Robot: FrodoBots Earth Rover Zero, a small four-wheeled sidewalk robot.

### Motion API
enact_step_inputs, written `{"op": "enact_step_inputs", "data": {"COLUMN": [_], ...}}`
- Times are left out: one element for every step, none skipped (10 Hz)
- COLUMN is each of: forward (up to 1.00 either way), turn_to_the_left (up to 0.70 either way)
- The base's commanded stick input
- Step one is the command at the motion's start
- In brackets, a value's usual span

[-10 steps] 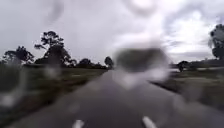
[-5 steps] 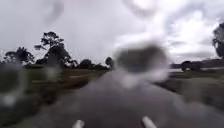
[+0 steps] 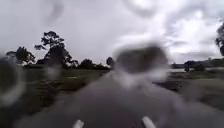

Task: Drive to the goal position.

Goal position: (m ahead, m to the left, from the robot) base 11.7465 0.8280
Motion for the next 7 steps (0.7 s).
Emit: {"op": "enact_step_inputs", "data": {"forward": [0.85,0.85,0.85,0.85,0.85,0.85,0.85], "turn_to_the_left": [0.00,0.00,0.00,0.00,0.00,0.00,-0.14]}}
